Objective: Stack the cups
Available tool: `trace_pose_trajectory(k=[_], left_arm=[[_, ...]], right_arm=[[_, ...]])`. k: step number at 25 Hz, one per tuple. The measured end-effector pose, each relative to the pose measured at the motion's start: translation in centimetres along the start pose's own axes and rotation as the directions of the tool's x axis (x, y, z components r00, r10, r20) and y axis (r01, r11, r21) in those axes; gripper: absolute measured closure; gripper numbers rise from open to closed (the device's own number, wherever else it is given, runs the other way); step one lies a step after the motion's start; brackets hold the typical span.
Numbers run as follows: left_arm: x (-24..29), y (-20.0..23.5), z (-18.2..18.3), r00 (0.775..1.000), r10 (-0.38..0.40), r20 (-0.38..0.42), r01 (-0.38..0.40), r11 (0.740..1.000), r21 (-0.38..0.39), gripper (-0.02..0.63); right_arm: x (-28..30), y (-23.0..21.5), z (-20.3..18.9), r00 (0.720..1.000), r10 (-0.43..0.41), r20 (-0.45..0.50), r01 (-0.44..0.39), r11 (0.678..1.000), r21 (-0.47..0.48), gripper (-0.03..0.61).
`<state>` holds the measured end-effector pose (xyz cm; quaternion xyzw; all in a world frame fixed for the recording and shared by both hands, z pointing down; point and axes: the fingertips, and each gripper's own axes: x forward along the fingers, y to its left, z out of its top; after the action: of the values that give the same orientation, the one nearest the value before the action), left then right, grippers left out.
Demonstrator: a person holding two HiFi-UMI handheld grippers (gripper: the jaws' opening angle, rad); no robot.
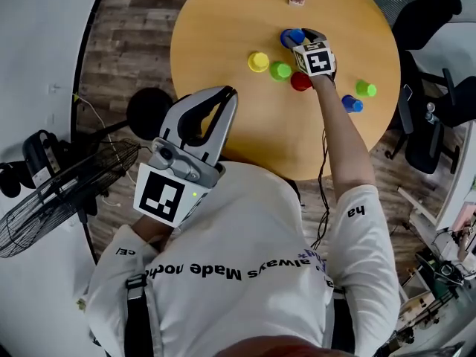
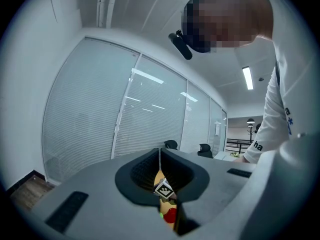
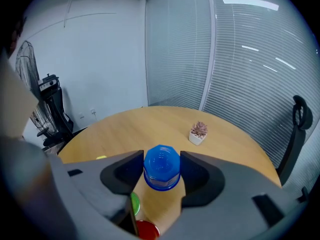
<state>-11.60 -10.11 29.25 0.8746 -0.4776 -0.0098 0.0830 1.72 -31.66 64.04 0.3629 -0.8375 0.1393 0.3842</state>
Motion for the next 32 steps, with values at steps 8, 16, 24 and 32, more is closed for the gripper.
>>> trace_pose_trajectory(k=[8, 16, 24, 32], left_arm=[[-1.8, -2.1, 1.5, 0.998, -0.032, 0.047, 0.032, 0.999, 0.006, 0.581], [-3.5, -3.4, 2.2, 0.997, -0.043, 0.067, 0.042, 0.999, 0.016, 0.581], [-5.0, -3.8, 2.3, 0.997, -0.041, 0.066, 0.039, 0.999, 0.032, 0.581], [-5.5, -3.7, 2.5, 0.997, -0.032, 0.067, 0.030, 0.999, 0.031, 0.581]], right_arm=[[-3.3, 3.4, 0.7, 0.999, 0.047, 0.007, -0.047, 0.998, -0.050, 0.336], [-4.5, 6.7, 0.5, 0.994, 0.105, -0.008, -0.105, 0.991, -0.077, 0.336], [-4.6, 8.9, -0.2, 0.991, 0.131, -0.026, -0.133, 0.987, -0.090, 0.336], [-4.1, 9.7, -0.6, 0.988, 0.148, -0.043, -0.151, 0.983, -0.102, 0.336]])
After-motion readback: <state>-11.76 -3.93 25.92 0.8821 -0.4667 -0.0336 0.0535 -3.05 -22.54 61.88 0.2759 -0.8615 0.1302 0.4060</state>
